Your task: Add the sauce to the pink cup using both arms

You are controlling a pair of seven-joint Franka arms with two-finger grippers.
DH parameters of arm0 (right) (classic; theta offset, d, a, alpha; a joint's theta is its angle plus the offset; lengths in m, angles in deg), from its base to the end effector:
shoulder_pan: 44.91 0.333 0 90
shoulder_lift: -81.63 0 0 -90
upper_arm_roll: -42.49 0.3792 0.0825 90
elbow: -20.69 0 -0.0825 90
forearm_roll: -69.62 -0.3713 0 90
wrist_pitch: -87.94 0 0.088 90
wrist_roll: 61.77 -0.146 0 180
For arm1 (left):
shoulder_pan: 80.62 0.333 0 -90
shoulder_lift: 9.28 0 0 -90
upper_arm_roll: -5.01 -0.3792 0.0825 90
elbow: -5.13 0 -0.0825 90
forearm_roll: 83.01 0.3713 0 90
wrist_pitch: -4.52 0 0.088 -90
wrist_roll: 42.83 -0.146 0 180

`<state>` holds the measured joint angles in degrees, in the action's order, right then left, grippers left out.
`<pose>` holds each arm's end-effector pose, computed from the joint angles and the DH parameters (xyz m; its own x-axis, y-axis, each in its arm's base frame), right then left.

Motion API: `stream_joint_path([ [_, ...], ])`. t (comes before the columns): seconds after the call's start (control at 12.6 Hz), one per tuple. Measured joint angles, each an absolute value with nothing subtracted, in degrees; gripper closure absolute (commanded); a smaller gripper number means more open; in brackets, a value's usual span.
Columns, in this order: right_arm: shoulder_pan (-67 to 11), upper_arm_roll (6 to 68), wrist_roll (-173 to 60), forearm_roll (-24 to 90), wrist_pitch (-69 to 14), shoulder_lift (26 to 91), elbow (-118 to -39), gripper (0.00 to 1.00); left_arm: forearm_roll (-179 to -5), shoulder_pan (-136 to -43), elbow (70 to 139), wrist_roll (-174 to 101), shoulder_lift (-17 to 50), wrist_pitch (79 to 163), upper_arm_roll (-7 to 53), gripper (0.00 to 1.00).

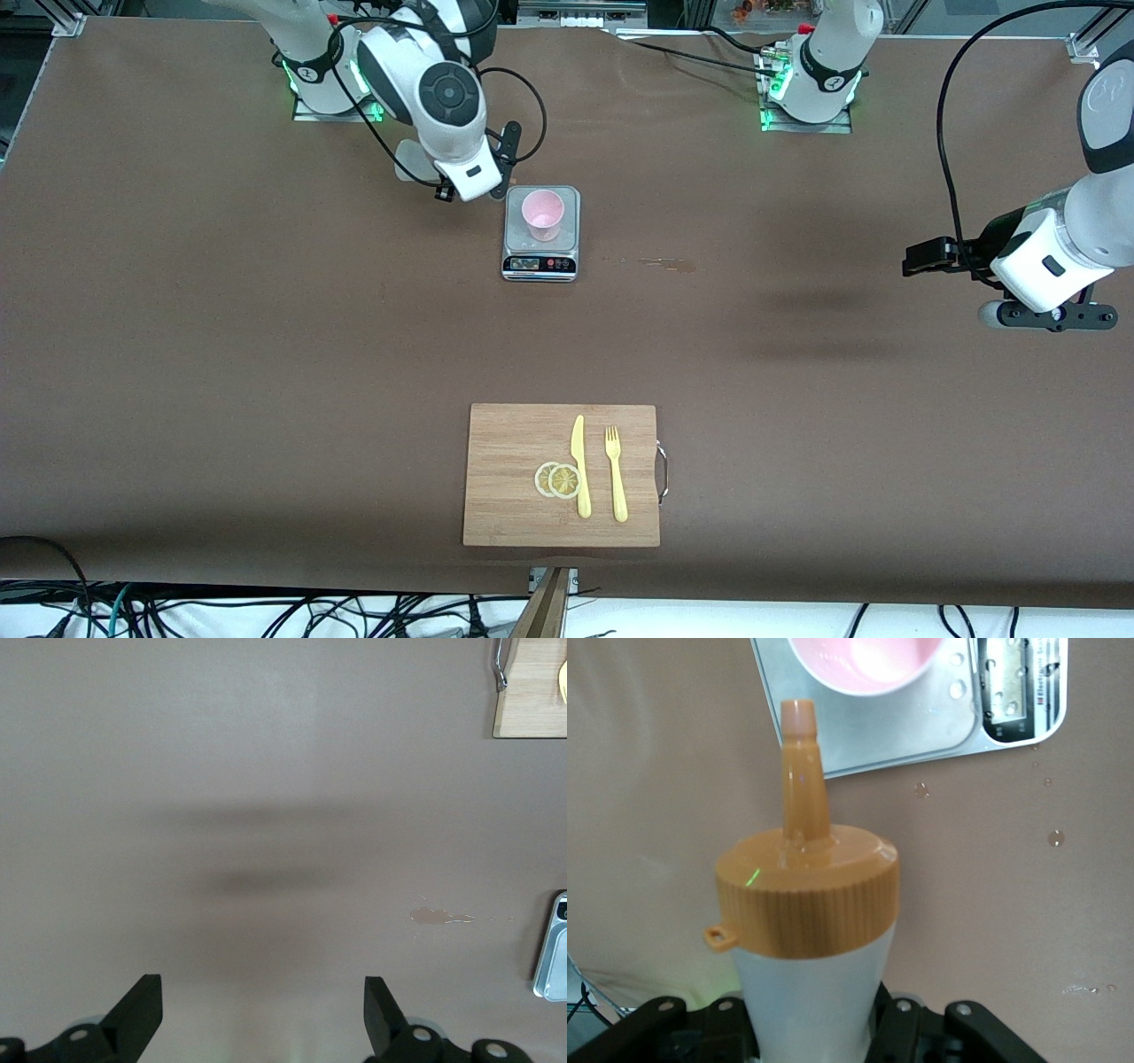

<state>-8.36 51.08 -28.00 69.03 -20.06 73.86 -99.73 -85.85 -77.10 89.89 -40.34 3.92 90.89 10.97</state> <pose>0.3585 0.3599 0.3662 0.1583 0.9497 -0.2700 0.9517 -0.2197 -0.2146 0.6021 -0.0263 0.5540 0.9793 -0.0036 -0.2025 0.0096 -0.9979 0.0640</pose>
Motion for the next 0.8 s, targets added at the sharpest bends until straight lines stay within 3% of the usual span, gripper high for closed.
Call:
stream_joint_path([
  [0.32, -5.9, 52.2, -32.9, 73.2, -18.4, 71.2, -97.1, 0.77, -85.8, -77.1, 89.9, -40.3, 3.9, 90.9, 11.0, 0.00],
  [0.8, -2.7, 53.0, -36.8, 79.2, -9.6, 64.9, -87.6, 0.77, -85.8, -77.1, 89.8, -40.3, 4.1, 90.9, 11.0, 0.00],
])
